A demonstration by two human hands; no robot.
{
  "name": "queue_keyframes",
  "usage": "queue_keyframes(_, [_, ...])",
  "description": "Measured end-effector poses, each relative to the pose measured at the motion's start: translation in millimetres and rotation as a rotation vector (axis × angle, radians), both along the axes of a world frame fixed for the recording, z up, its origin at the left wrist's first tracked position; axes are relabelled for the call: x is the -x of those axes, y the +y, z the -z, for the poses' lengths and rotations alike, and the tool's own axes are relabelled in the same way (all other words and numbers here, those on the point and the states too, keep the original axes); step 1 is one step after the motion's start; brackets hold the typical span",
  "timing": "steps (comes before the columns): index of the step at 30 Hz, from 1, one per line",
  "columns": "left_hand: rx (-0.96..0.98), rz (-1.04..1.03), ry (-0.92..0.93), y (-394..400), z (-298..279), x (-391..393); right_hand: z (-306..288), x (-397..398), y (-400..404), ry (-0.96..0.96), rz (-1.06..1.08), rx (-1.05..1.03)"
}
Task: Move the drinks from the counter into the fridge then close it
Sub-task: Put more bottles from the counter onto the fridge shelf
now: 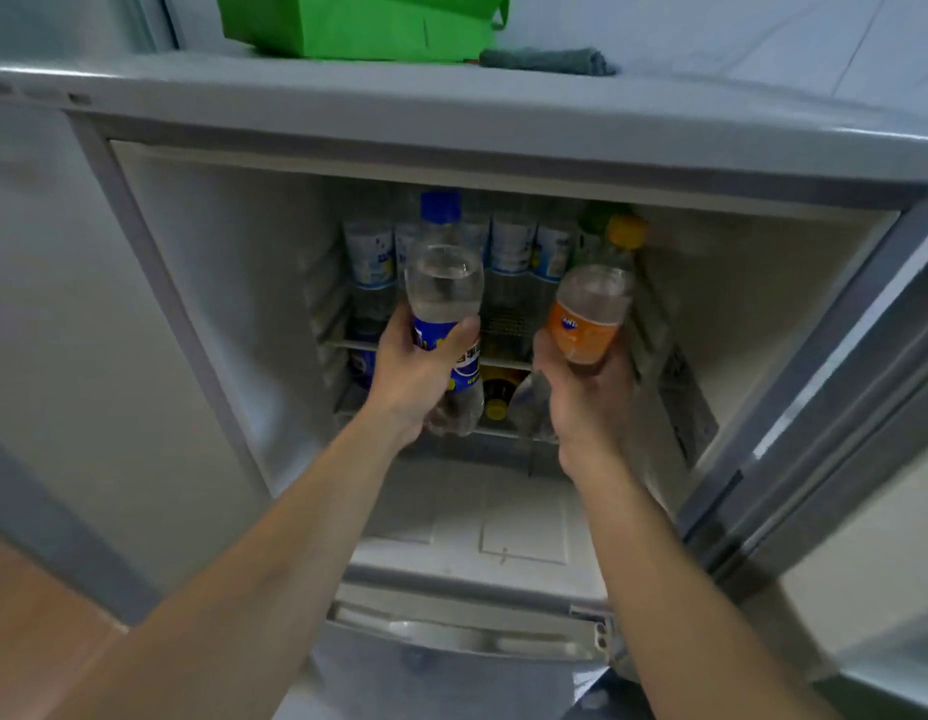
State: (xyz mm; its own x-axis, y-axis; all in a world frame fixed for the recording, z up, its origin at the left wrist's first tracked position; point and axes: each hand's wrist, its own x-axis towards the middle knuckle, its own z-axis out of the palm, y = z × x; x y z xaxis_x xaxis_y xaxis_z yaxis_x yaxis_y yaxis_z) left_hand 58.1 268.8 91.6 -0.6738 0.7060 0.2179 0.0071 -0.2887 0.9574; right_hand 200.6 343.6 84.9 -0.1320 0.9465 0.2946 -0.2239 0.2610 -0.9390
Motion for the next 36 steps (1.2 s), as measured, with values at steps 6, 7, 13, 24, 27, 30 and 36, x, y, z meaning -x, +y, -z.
queue_keyframes(6, [0.003,0.050,0.089,59.3,-22.1,36.1,-23.9,37.8,48.3,-0.083,0.036,-0.006])
queue_keyframes(7, [0.012,0.057,0.102,68.2,-24.0,39.3,-26.4,42.9,54.7,-0.111,0.034,-0.008])
queue_keyframes(13, [0.020,0.077,0.152,115.1,-19.3,44.8,-36.7,61.9,87.7,-0.196,0.031,-0.024])
queue_keyframes(24, [0.079,0.166,0.323,154.6,-19.2,60.0,-34.3,79.5,124.0,-0.247,0.027,-0.020])
queue_keyframes(27, [0.150,0.179,0.538,145.9,-9.5,70.5,-20.8,70.7,122.4,-0.380,0.048,-0.084])
queue_keyframes(30, [0.324,0.081,0.892,140.3,4.8,75.5,-2.9,62.2,119.7,-0.655,0.067,-0.095])
queue_keyframes(36, [0.471,-0.060,0.880,149.5,9.2,68.1,6.9,68.8,125.0,-0.803,0.174,-0.096])
